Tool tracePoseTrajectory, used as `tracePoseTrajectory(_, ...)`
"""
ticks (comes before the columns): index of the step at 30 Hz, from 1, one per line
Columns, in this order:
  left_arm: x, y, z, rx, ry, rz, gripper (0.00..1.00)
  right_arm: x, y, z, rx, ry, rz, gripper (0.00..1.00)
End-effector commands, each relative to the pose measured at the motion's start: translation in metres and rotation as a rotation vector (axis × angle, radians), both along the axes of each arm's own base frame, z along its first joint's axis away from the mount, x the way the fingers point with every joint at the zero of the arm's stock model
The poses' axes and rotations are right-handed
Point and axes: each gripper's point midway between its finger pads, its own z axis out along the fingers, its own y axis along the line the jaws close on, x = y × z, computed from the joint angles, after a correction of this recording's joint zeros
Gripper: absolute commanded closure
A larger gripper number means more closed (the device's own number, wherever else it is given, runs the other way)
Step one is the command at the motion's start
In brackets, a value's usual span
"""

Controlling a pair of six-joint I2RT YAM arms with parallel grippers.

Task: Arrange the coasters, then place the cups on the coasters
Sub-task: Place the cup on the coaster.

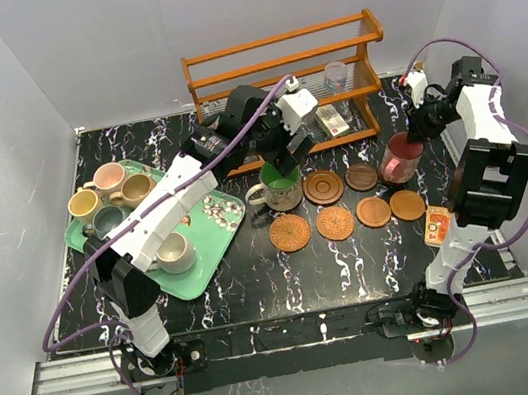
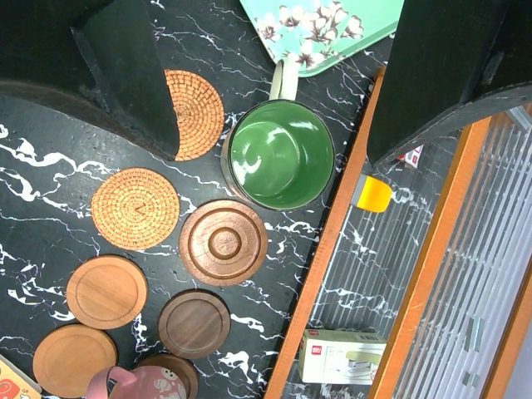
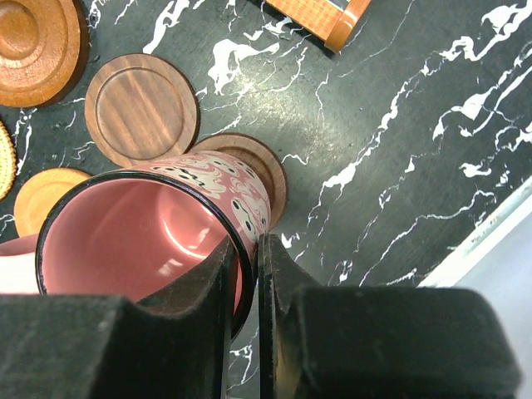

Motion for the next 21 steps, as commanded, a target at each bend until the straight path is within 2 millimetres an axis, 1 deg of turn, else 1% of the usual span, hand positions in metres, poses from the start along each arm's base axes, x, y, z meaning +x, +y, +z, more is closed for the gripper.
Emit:
tracePoseTrajectory(1, -0.008, 0.014, 0.031, -0.062, -0.022, -0.014, 0.05, 0.016, 0.007, 0.025, 0.055, -0.081, 0.09, 1.0)
tracePoseTrajectory(8, -0.003, 0.02, 0.029, -0.069, -0.011, -0.001, 0.04, 0.025, 0.004, 0.018, 0.07, -0.056, 0.096, 1.0)
tracePoseTrajectory(17, -0.001, 0.022, 0.027, -0.07, -0.009, 0.007, 0.03, 0.018, 0.005, 0.007, 0.068, -0.026, 0.096, 1.0)
tracePoseTrajectory(21, 0.0, 0.024, 0.028, -0.07, -0.011, 0.009, 0.03, 0.019, 0.004, 0.005, 0.068, -0.026, 0.096, 1.0)
